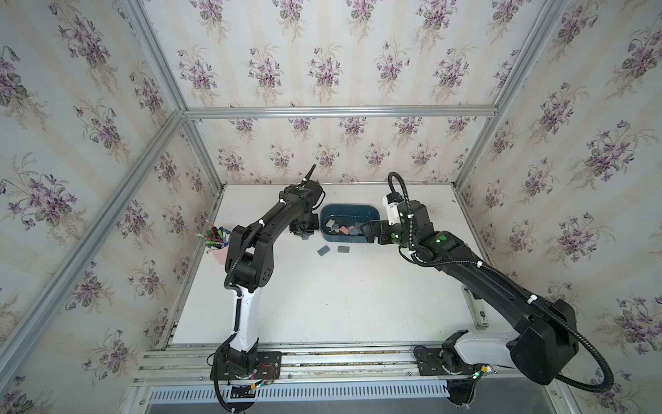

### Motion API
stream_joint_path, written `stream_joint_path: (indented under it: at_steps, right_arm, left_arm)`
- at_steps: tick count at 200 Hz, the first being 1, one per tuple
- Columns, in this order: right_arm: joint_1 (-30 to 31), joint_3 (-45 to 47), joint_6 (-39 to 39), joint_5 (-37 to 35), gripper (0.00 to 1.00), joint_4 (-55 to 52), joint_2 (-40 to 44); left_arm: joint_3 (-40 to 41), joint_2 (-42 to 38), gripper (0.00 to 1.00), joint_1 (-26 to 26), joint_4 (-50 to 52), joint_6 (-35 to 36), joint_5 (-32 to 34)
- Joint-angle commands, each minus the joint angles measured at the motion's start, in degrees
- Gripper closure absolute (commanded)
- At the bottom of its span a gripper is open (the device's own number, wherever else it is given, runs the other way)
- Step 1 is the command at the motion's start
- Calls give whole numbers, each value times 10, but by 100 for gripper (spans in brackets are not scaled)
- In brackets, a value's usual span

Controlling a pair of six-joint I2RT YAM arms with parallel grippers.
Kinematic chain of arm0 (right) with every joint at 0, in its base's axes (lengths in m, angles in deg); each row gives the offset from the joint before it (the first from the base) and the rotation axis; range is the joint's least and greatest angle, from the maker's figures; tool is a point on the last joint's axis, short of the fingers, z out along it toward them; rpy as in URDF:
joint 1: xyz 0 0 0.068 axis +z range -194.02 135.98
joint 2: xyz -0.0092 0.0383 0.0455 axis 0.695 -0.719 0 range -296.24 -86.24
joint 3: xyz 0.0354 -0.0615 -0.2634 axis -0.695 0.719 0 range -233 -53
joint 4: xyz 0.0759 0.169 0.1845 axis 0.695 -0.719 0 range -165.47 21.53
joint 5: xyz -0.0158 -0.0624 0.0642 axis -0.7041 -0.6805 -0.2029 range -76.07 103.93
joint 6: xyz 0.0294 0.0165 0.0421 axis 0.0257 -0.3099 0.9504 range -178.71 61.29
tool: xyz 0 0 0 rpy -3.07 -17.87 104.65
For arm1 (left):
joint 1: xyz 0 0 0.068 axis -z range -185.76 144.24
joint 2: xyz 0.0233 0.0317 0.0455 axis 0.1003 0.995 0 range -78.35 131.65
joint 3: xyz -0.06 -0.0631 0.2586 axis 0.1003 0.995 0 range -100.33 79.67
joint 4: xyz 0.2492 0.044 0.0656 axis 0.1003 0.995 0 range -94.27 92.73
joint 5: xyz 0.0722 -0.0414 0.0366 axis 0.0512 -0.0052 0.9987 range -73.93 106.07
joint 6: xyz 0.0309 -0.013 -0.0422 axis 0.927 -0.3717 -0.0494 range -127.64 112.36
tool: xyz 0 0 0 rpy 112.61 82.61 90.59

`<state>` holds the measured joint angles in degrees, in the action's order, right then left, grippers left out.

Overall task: Put the eraser in the storage box
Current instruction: Place the eraser in the storage box.

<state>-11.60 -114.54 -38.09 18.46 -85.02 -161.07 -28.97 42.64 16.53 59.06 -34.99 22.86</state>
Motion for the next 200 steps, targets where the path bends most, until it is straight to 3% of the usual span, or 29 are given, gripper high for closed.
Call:
stream_joint_path:
  at_steps: [1,32,72,97,125,151,200]
  right_arm:
    - [2,6,6,-1,0,20,13]
    - [4,14,7,-8,0,11,38]
    - [5,25,13,-13,0,2,74]
    - [6,31,13,-15,0,-7,103]
    - [7,35,16,-17,0,-17,134]
    - [8,38,17,-16,0,-19,151]
    - [8,41,18,-12,0,-16,151]
  left_arm:
    - [-23,-16,84,10,4,2,15]
    - [-108,8,83,46,10,-7,-10]
    - [-236,100,80,98,30,-12,-22]
    - [-266,144,77,106,16,-24,-34]
    - [-288,178,61,108,1,-31,-37]
    - [-307,201,55,109,-1,-35,-40]
    - [-305,203,24,114,-5,-31,-35]
